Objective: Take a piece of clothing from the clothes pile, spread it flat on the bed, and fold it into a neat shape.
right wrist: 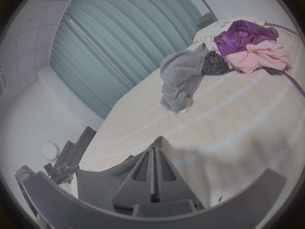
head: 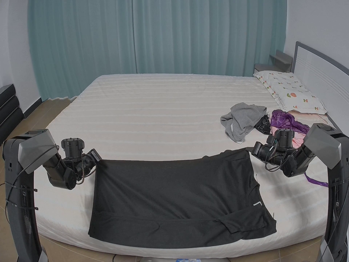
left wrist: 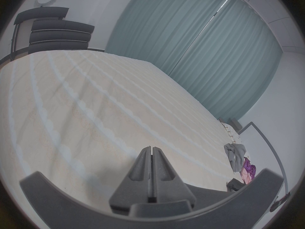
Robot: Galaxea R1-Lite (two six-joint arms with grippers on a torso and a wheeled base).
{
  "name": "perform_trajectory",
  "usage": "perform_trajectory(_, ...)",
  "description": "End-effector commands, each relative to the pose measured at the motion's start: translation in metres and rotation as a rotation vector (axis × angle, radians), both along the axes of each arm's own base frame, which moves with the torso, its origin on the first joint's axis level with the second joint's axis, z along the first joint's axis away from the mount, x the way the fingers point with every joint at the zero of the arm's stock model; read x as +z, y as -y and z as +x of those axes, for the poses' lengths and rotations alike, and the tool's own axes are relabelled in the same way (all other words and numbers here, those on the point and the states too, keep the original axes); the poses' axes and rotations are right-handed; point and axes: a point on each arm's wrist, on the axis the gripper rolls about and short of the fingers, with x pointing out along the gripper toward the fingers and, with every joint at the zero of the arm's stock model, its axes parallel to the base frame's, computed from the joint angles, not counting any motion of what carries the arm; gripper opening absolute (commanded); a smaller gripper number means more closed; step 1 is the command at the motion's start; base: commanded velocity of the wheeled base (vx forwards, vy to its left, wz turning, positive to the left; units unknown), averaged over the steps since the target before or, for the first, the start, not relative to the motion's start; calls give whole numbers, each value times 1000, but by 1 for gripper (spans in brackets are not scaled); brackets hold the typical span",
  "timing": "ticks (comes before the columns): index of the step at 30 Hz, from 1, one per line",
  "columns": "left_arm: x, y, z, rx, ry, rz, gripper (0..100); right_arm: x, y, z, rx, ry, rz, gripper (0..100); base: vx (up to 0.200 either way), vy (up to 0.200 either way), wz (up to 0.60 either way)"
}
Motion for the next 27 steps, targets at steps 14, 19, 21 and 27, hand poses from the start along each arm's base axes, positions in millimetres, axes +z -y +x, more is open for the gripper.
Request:
perform_trajectory(14, 14, -7, -3, 17, 31, 2, 0, 20, 4, -12, -25, 51, 36, 0, 0, 0, 0)
perform_trajectory(19, 18, -3, -12, 8, 17, 5, 0, 33, 6, -14, -31, 68, 49, 0, 0, 0, 0)
perform_trajectory(21, 17, -3, -12, 9, 14, 3, 0, 27, 3, -19, -21, 48, 40, 0, 0, 0, 0)
perform_trajectory(27, 16, -3, -12, 9, 16, 3, 0, 27, 3, -20, -20, 44, 46, 0, 0, 0, 0)
